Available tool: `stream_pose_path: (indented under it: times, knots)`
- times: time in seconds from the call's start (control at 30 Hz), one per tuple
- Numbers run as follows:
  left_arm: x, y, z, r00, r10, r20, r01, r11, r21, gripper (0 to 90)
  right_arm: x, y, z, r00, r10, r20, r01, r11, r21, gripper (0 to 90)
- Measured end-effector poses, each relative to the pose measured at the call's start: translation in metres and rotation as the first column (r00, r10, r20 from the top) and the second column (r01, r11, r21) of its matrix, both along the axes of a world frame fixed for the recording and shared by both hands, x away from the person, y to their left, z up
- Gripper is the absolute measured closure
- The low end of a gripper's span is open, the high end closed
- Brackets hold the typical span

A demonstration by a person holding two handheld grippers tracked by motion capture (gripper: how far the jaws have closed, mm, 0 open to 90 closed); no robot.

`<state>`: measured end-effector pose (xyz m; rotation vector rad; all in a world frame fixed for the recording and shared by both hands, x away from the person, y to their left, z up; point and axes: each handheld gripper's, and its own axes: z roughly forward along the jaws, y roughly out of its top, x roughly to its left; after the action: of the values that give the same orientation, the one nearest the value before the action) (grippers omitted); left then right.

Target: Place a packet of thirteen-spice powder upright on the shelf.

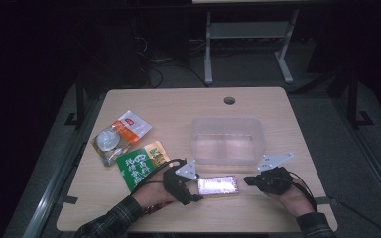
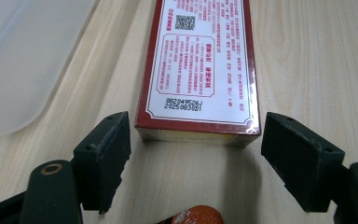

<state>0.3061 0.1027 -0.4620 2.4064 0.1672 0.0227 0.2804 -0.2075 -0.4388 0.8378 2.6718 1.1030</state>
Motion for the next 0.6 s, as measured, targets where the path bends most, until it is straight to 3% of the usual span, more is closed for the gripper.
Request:
stream_pose_path:
  times: [0.2,0.5,0.6]
  knots:
    - [-0.001,-0.001,-0.001,0.9999,-0.007,0.011,0.007,0.9999,0.008,31.1,0.005,0.010,-0.002,0.9995,0.032,-0.001,-0.032,0.9994,-0.015,89.9]
    - [0.000,0.000,0.000,0.9998,-0.018,0.006,0.018,0.9998,0.002,31.8,0.009,0.020,-0.006,0.9976,0.067,-0.016,-0.068,0.9971,-0.034,89.9]
    - [-0.002,0.003,0.008,0.9993,-0.027,0.027,0.027,0.9991,-0.032,31.8,0.009,0.022,-0.009,0.9968,0.075,-0.028,-0.076,0.9962,-0.043,89.9]
